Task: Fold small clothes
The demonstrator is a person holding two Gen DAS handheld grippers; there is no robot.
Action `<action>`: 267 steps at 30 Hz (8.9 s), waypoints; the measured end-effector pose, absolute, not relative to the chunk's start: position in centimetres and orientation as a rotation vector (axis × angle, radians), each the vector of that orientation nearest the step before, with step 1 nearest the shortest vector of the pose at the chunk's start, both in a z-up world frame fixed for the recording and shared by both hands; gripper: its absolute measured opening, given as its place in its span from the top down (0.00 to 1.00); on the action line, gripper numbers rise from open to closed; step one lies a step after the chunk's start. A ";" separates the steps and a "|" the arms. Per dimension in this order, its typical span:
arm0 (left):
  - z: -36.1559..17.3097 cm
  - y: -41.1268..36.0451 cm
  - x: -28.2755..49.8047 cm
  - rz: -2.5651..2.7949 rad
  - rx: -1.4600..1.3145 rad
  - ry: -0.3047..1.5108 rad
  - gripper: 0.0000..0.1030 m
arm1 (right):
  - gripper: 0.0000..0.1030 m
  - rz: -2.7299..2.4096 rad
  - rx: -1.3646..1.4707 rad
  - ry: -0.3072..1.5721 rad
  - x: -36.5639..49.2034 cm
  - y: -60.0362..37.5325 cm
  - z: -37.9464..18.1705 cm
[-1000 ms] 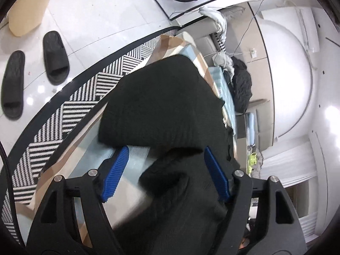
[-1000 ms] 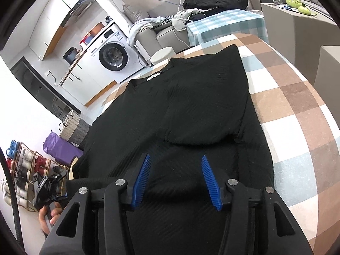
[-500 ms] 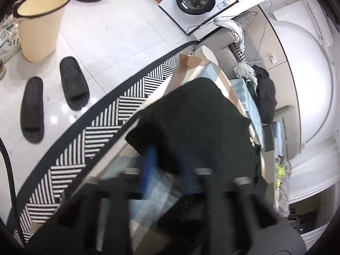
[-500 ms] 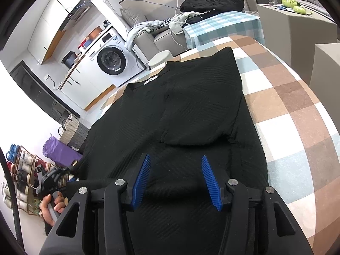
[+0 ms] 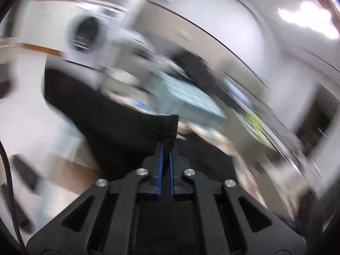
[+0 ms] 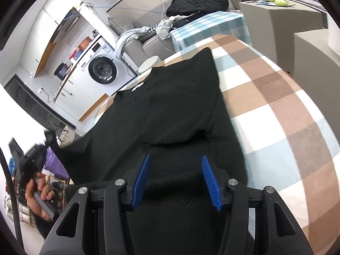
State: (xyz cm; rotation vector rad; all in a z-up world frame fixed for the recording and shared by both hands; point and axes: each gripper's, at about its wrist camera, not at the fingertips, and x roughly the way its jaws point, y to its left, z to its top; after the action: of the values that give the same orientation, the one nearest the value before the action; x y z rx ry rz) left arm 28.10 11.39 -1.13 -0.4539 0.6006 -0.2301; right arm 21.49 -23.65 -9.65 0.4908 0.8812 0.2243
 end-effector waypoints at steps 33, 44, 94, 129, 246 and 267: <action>-13.7 19.1 6.7 0.193 -0.276 0.878 0.23 | 0.30 0.316 0.302 0.989 12.7 -28.0 -12.1; -14.4 19.4 7.9 0.195 -0.289 0.906 0.23 | 0.37 0.048 0.310 0.989 13.8 -30.8 -13.3; -4.5 15.9 3.2 0.077 -0.293 0.613 0.96 | 0.96 0.255 0.410 0.648 9.8 -33.1 -6.5; -14.9 16.6 20.3 0.039 -0.307 0.883 0.91 | 0.73 0.153 0.297 0.899 21.9 -29.3 -14.3; -13.6 18.3 9.3 0.103 -0.298 0.875 0.61 | 0.68 0.166 0.292 0.899 15.4 -31.4 -14.2; -12.3 17.7 3.9 0.109 -0.290 0.834 0.79 | 0.60 0.199 0.370 0.893 11.7 -32.8 -14.5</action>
State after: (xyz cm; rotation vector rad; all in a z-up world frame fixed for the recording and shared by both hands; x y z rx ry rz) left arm 3.89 17.72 -12.29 -0.2905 0.8344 0.1091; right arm 11.71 -32.84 -14.50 0.3696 0.8931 0.1988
